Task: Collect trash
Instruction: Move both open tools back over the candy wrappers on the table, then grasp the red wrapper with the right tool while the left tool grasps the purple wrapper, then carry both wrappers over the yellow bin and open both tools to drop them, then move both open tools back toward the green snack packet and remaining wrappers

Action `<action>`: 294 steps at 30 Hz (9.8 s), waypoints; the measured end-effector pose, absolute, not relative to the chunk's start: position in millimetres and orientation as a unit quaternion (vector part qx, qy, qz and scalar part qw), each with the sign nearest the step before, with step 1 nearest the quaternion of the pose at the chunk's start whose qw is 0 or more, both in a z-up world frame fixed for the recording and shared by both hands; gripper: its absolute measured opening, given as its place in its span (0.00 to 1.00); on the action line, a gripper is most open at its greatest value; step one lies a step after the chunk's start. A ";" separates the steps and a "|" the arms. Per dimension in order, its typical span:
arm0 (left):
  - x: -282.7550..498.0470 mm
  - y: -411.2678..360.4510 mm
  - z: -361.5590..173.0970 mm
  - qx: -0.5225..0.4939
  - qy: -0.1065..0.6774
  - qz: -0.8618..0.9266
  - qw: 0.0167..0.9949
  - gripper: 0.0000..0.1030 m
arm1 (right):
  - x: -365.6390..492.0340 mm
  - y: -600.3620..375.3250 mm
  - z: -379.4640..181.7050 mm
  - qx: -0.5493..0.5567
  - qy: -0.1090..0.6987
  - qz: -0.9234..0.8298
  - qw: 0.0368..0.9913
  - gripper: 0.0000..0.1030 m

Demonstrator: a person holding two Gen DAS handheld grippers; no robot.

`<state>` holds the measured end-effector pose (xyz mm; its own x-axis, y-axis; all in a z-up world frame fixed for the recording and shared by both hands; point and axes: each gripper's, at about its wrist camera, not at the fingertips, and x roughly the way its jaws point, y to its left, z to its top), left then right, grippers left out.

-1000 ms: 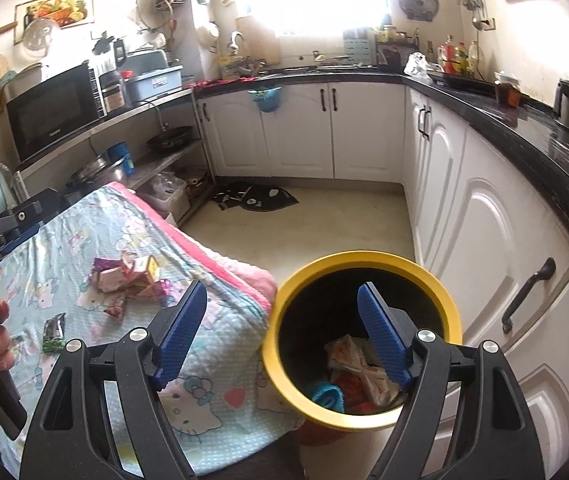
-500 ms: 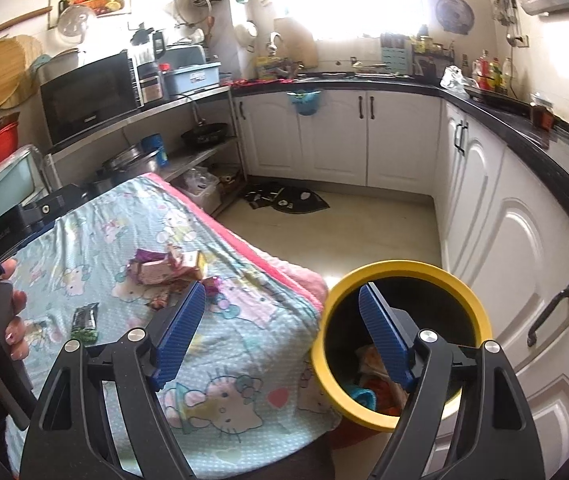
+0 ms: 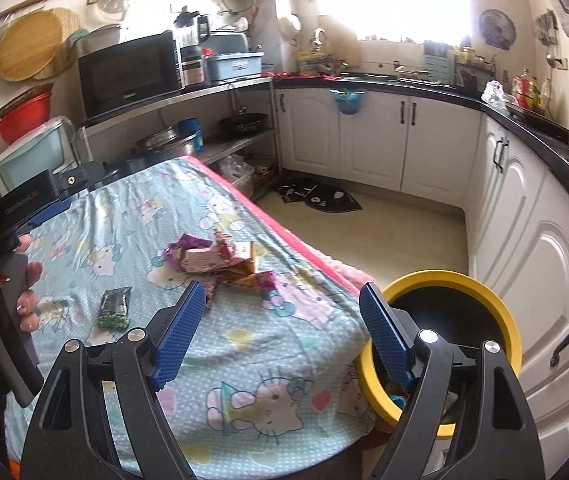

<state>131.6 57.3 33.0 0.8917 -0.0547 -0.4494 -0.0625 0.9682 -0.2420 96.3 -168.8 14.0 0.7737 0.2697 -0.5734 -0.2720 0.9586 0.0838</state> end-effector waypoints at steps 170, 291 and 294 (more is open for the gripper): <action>200.4 -203.8 10.8 0.011 0.308 -0.315 0.897 0.04 | 102.8 -354.6 -34.1 0.107 0.334 -0.024 0.936 0.02; 138.0 55.1 -9.9 -0.094 0.291 -0.003 0.952 0.90 | 110.2 -170.8 -17.4 -0.006 0.340 0.157 0.927 0.63; 139.7 64.4 -14.7 -0.098 0.299 0.009 0.949 0.90 | 115.3 -156.1 -19.4 -0.014 0.341 0.175 0.923 0.63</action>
<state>139.7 64.4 -14.7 0.8216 -0.0408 -0.5686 -0.0767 0.9804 -0.1813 115.3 -156.1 -19.4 0.7056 0.3140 -0.6353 -0.3337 0.9381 0.0930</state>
